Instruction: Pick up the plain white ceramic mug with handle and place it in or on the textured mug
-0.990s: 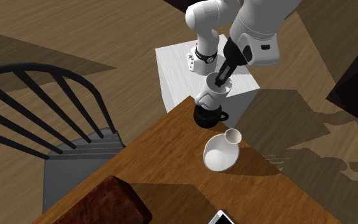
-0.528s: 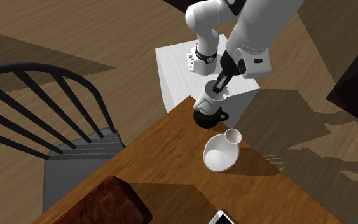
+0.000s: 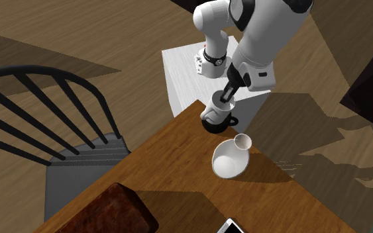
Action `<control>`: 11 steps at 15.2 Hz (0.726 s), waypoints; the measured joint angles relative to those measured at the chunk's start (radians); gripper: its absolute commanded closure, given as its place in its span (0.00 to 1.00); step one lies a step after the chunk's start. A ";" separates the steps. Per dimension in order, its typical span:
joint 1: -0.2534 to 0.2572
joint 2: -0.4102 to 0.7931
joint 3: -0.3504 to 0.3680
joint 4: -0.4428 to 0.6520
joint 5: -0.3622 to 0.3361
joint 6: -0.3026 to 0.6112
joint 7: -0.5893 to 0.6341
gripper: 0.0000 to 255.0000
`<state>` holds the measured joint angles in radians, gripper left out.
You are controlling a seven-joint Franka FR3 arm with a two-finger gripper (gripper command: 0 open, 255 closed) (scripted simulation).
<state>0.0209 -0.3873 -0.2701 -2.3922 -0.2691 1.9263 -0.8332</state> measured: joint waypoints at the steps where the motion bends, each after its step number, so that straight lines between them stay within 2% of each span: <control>1: 0.000 0.000 0.000 -0.001 0.000 0.003 0.000 1.00; 4: 0.000 0.001 0.000 -0.002 0.000 0.005 0.001 1.00; 5: 0.000 0.000 0.000 -0.003 0.000 0.004 0.001 0.00; 11: 0.000 0.001 0.000 -0.005 0.000 0.003 0.001 0.00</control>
<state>0.0208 -0.3863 -0.2702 -2.3968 -0.2691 1.9296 -0.8321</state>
